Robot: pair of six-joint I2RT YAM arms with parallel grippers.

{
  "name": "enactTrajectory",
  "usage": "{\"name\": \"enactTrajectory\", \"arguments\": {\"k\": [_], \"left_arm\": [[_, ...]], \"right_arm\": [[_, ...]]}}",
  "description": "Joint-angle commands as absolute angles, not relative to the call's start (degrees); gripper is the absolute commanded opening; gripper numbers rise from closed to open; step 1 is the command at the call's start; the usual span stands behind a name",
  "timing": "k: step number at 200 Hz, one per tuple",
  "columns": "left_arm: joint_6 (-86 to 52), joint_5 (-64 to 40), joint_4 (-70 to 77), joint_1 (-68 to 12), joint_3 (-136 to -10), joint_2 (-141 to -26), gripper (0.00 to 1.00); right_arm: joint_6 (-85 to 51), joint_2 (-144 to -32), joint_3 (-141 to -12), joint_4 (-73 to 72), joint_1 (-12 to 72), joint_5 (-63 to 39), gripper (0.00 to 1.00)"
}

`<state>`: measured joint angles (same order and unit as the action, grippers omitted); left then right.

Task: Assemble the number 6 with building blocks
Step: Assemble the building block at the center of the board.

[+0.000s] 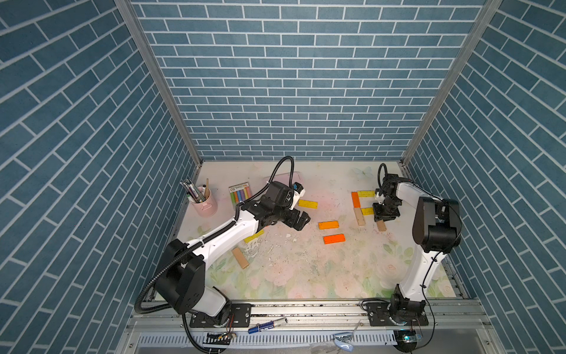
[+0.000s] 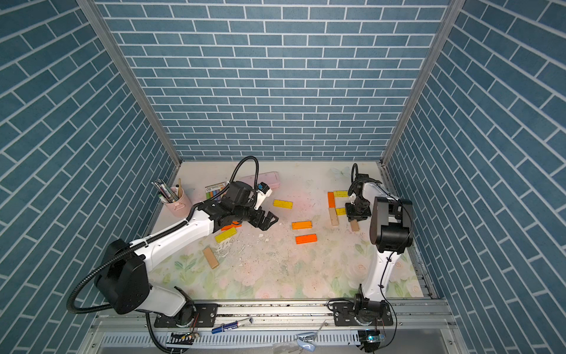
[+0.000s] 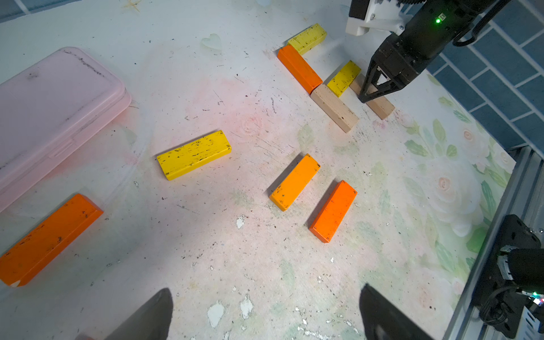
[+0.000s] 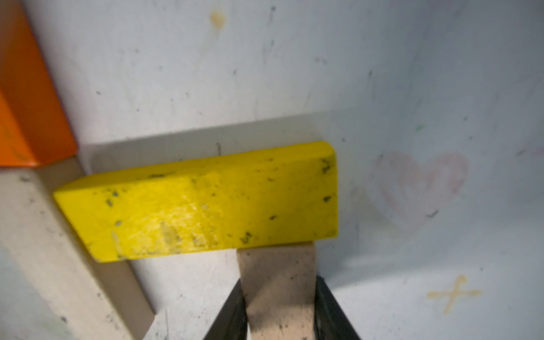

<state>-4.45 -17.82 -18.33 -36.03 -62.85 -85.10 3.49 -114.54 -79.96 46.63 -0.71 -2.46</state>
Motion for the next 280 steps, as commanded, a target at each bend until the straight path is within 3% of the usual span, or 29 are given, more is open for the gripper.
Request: {"name": "enactTrajectory", "arguments": {"k": [1,61,130,192,280], "left_arm": [[-3.9,-17.6,-18.5,-36.4,-62.7,-85.2,0.99],[-3.6,-17.3,-18.7,-36.3,-62.8,-85.3,0.99],[-3.0,-16.9,-19.2,-36.4,-63.1,-85.0,0.99],[-3.0,-16.7,-19.3,-36.4,-63.1,-85.2,0.99],[-3.2,-17.1,-19.1,-36.4,-63.0,-85.4,0.99]], "right_arm": [[5.9,-117.5,-80.4,44.5,0.5,-6.8,0.37],[4.9,-114.9,-84.2,47.8,0.5,-8.1,0.49],[4.8,-107.9,-82.5,45.6,0.5,-3.6,0.53],[3.7,-108.2,-79.5,42.9,0.7,-0.8,0.57],[2.9,-109.0,-75.0,39.1,1.0,-0.6,0.81]]}}
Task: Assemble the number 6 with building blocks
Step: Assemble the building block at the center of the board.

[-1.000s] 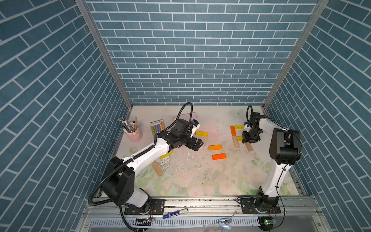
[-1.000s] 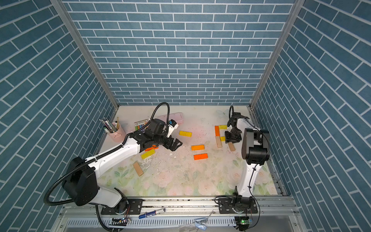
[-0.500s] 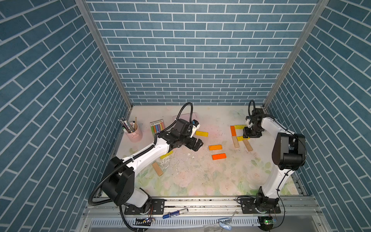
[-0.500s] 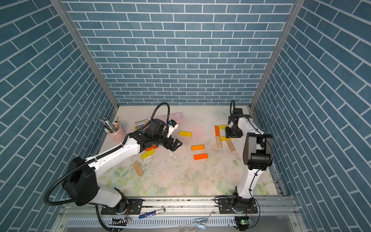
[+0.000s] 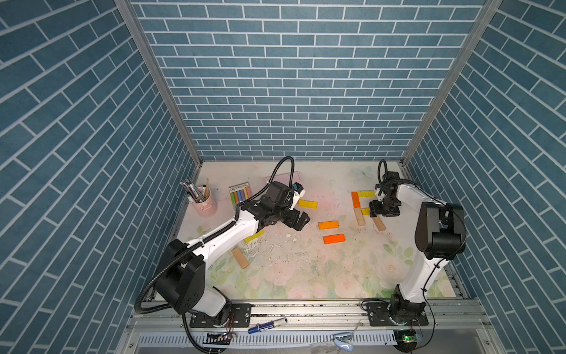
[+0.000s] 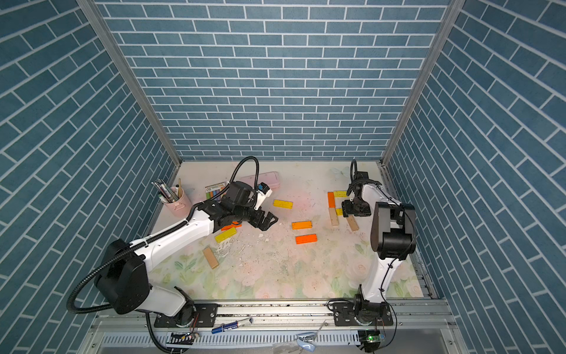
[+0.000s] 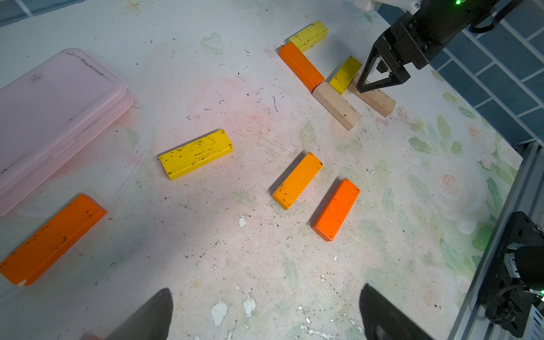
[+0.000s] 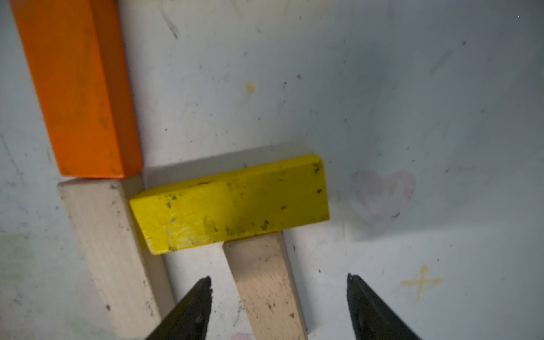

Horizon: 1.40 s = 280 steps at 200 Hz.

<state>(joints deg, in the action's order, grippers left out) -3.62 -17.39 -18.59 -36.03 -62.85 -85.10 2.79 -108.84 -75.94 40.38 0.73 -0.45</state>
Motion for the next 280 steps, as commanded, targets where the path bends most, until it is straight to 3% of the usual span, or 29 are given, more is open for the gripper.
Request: {"name": "enactTrajectory", "arguments": {"k": [1,226,280], "left_arm": [[-3.2,-17.1,-19.1,-36.4,-63.0,-85.4,0.99],[-3.3,-17.2,-19.1,-36.5,-62.9,-85.4,0.99],[-3.2,-17.3,-19.1,-36.4,-62.9,-85.3,0.99]], "right_arm": [[2.9,-109.0,-75.0,39.0,1.0,-0.5,0.81],[-1.4,-111.4,-70.2,30.1,1.6,-3.3,0.82],[0.0,-105.7,-71.5,32.7,1.6,-2.0,0.81]]}}
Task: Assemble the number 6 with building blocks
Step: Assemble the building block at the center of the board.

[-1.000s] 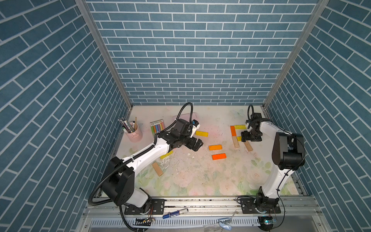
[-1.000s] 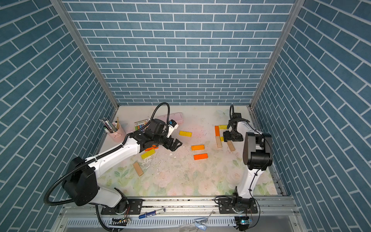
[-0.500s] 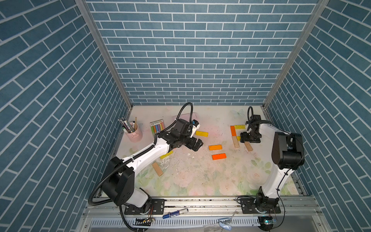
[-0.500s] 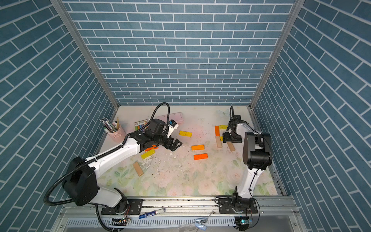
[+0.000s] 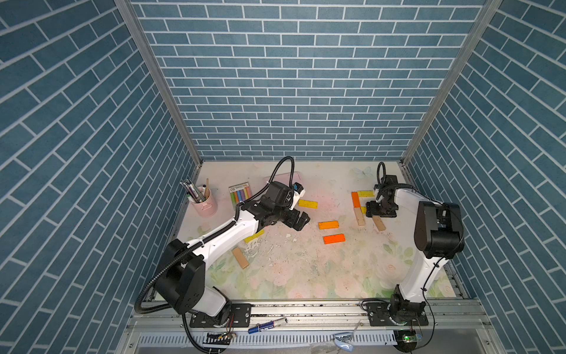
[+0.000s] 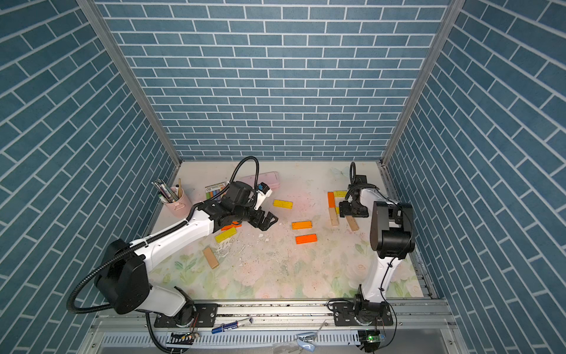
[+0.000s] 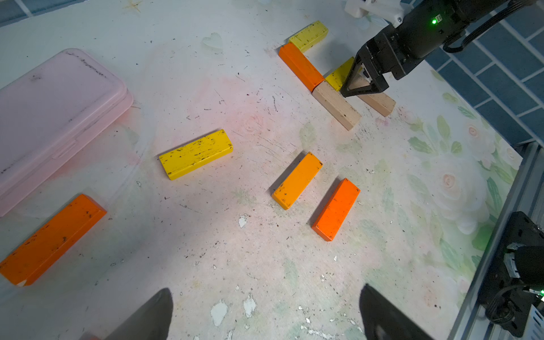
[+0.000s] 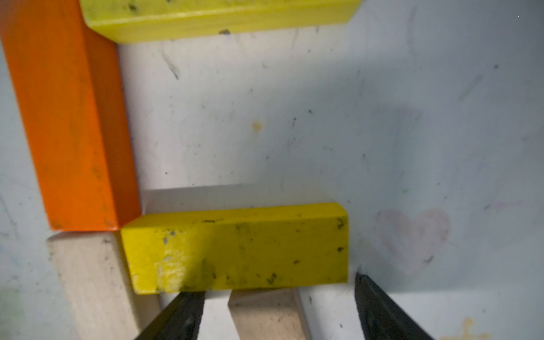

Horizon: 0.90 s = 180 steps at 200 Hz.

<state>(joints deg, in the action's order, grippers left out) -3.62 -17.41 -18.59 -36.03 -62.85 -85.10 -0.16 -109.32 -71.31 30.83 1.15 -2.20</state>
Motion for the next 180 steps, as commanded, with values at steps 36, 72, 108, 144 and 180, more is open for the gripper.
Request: {"name": "enactTrajectory", "arguments": {"k": [36,72,108,144,180], "left_arm": [[-3.3,-17.4,-19.2,-36.4,-63.0,-85.2,0.99],[-3.3,-17.9,-19.1,-36.4,-63.0,-85.2,0.99],[-3.5,-18.2,-19.1,-36.4,-63.0,-85.1,0.99],[-3.6,-18.2,-18.9,-36.4,-62.9,-84.9,0.99],[-3.7,-18.3,-18.8,-36.4,-62.8,-84.8,0.99]], "right_arm": [[-1.5,-101.0,-69.5,33.5,1.5,-2.3,0.78],[-2.9,-100.0,-65.5,33.5,1.5,-2.5,0.75],[-3.7,-100.4,-63.5,32.5,1.5,-1.8,0.71],[-3.2,-102.2,-63.4,32.0,1.4,-0.2,0.61],[-2.0,-104.2,-63.7,31.8,1.3,1.0,0.49]]}}
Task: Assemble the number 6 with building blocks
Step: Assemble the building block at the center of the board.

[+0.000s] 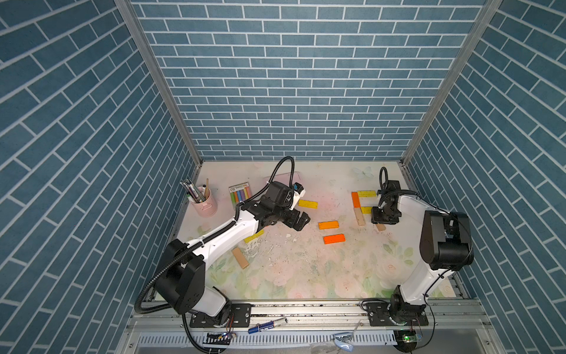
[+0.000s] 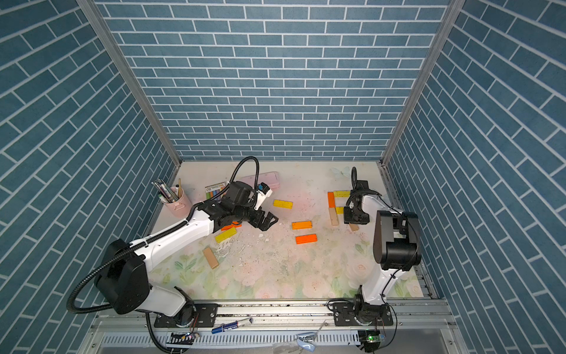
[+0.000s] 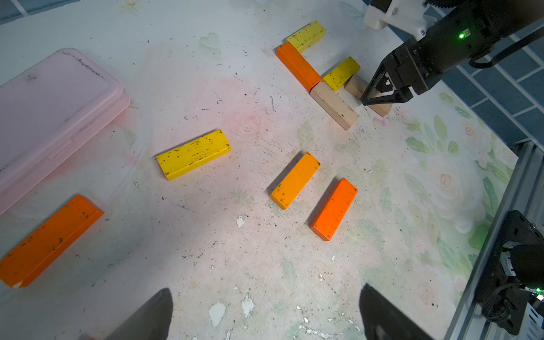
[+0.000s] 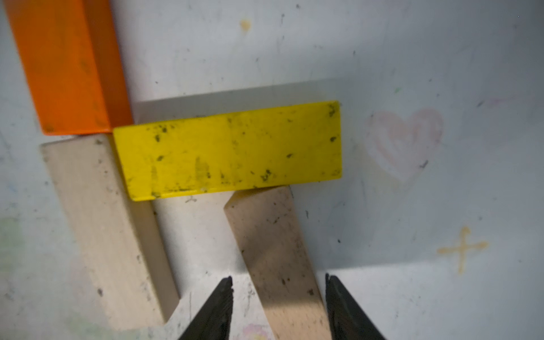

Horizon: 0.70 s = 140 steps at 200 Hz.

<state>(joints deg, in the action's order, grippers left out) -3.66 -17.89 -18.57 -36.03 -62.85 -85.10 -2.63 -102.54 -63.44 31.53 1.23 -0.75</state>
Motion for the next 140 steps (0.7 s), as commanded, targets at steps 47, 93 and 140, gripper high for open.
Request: {"name": "enactTrajectory", "arguments": {"k": [47,93,140], "left_arm": [[-3.7,-18.7,-18.7,-36.4,-62.8,-84.9,0.99],[-3.8,-18.9,-18.6,-36.4,-62.9,-85.2,0.99],[-3.8,-18.8,-18.5,-36.4,-62.8,-85.3,0.99]], "right_arm": [[0.1,-103.3,-62.1,30.3,1.2,3.2,0.38],[1.3,-102.2,-61.1,29.5,0.6,3.0,0.33],[3.0,-101.7,-60.3,28.6,-0.3,3.1,0.31]]}}
